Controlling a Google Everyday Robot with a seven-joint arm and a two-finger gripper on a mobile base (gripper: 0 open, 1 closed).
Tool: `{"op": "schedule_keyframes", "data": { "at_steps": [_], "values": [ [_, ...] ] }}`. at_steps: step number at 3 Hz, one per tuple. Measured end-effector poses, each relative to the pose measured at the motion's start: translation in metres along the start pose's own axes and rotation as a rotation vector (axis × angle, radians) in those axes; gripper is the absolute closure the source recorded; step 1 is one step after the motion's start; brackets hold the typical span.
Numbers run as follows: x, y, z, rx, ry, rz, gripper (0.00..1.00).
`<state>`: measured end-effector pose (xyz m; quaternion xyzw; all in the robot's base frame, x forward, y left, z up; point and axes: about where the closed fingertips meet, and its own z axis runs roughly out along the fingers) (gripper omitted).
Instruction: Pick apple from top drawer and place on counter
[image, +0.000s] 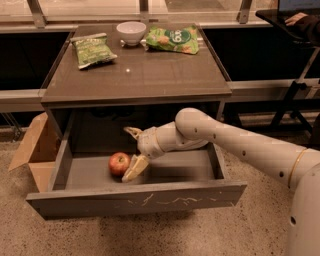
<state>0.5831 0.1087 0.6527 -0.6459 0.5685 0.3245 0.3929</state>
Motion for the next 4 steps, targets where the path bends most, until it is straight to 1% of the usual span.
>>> {"op": "schedule_keyframes", "data": {
  "at_steps": [1, 2, 3, 4],
  "values": [
    [0.004, 0.002, 0.022, -0.015, -0.032, -0.011, 0.00],
    [0.008, 0.003, 0.023, -0.017, -0.030, -0.006, 0.03],
    [0.009, 0.004, 0.023, -0.017, -0.028, -0.004, 0.26],
    [0.019, 0.006, 0.030, -0.036, 0.013, 0.001, 0.49]
  ]
}}
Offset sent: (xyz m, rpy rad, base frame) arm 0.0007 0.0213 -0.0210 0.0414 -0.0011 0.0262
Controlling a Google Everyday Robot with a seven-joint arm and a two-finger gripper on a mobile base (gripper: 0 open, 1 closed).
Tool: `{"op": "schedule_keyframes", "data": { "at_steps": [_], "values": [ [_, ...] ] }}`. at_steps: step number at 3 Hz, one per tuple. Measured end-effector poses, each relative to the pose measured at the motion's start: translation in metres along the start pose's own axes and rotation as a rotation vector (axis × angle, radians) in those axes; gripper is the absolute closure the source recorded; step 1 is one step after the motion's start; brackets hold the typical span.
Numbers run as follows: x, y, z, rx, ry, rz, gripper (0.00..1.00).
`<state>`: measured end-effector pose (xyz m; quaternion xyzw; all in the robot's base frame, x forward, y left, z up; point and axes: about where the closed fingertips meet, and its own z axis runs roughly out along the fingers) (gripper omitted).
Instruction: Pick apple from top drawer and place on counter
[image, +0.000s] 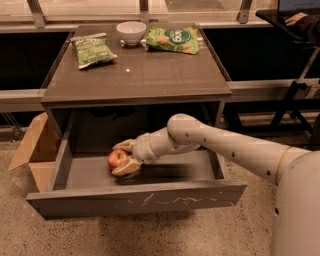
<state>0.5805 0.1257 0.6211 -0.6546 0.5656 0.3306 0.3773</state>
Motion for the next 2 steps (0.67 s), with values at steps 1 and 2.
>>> {"op": "schedule_keyframes", "data": {
  "at_steps": [1, 2],
  "values": [
    [0.004, -0.001, 0.002, -0.028, -0.012, 0.004, 0.80],
    [-0.029, -0.004, -0.038, -0.024, -0.119, -0.087, 1.00]
  ]
}}
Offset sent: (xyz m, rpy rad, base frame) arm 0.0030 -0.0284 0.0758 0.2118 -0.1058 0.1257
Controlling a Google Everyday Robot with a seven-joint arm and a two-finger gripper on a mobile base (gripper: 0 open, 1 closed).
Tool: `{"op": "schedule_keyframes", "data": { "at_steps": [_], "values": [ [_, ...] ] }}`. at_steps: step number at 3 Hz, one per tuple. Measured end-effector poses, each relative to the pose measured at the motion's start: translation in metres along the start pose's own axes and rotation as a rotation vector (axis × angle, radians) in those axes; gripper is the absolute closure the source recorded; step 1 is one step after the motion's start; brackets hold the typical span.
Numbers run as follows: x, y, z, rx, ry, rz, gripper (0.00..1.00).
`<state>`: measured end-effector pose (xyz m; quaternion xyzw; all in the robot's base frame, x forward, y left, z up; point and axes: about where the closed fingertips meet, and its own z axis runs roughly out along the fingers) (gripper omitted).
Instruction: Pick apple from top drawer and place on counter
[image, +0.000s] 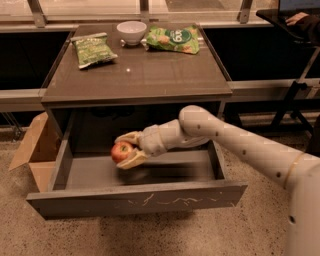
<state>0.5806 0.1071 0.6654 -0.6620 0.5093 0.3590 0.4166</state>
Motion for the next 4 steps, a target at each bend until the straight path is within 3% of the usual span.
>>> {"op": "schedule_keyframes", "data": {
  "at_steps": [1, 2, 3, 4],
  "values": [
    [-0.029, -0.003, -0.041, 0.032, -0.016, -0.069, 1.00],
    [-0.029, -0.003, -0.041, 0.032, -0.015, -0.070, 1.00],
    [-0.052, 0.000, -0.052, 0.028, -0.007, -0.094, 1.00],
    [-0.094, 0.005, -0.082, 0.052, -0.010, -0.162, 1.00]
  ]
}}
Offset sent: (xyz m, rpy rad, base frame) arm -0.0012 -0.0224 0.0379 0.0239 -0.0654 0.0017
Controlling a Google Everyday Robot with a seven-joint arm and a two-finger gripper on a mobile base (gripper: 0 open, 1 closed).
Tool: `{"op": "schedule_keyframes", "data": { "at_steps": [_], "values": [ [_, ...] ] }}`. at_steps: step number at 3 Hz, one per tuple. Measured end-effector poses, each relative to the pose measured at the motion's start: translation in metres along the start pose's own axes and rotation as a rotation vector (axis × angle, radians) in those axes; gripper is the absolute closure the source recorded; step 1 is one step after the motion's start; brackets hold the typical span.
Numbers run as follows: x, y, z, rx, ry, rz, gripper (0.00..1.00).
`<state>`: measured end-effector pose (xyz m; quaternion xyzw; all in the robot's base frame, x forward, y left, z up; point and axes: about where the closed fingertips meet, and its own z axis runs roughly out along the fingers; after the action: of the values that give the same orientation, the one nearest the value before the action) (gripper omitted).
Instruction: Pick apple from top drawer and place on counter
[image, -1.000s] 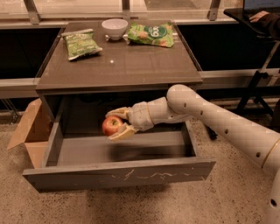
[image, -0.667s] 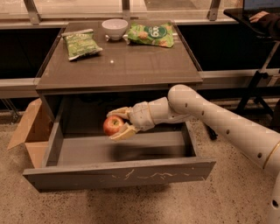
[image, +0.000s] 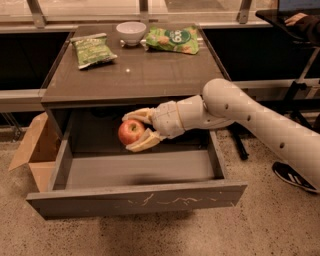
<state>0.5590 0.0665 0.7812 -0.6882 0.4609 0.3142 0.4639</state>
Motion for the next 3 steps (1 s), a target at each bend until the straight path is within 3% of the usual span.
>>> {"op": "schedule_keyframes", "data": {
  "at_steps": [1, 2, 3],
  "values": [
    [-0.038, -0.005, -0.038, 0.041, 0.006, -0.067, 1.00],
    [-0.039, -0.005, -0.037, 0.041, 0.005, -0.067, 1.00],
    [-0.046, -0.033, -0.048, 0.095, -0.015, -0.072, 1.00]
  ]
}}
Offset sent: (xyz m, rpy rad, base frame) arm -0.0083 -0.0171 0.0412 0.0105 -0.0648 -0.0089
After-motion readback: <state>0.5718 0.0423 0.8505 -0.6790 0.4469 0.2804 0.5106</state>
